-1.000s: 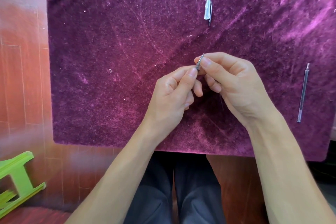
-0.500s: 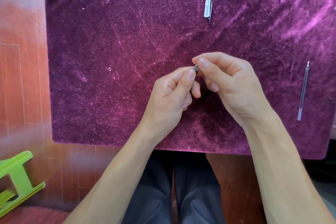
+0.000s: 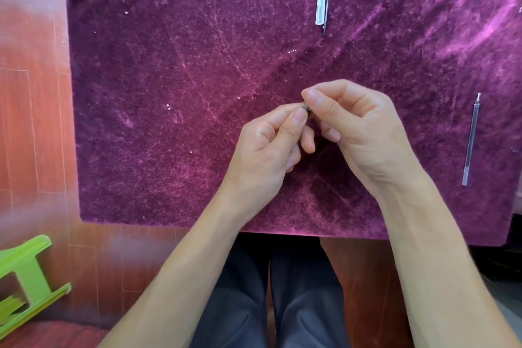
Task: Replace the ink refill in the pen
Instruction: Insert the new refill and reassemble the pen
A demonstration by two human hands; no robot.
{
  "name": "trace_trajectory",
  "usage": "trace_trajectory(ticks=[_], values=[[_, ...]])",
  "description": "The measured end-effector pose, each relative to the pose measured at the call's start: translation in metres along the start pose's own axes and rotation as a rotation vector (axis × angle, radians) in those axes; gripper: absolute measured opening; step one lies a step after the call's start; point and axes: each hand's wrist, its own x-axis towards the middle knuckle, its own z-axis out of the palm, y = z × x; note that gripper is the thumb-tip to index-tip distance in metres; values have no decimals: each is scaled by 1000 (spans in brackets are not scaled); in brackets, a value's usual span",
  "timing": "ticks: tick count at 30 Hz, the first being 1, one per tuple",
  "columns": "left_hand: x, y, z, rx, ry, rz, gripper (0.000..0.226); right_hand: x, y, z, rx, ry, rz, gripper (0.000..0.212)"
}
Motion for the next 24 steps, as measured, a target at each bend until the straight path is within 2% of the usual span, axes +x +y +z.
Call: trace_trajectory(ticks=[4, 8, 24], values=[[-1, 1, 0, 1, -28, 14, 34, 1, 2, 0, 0, -15, -2, 5], [0, -1, -1, -25, -32, 12, 34, 1, 1, -3, 16, -72, 1, 17], [2, -7, 4, -49, 76, 21, 28, 8, 4, 4, -25, 33, -78, 10]])
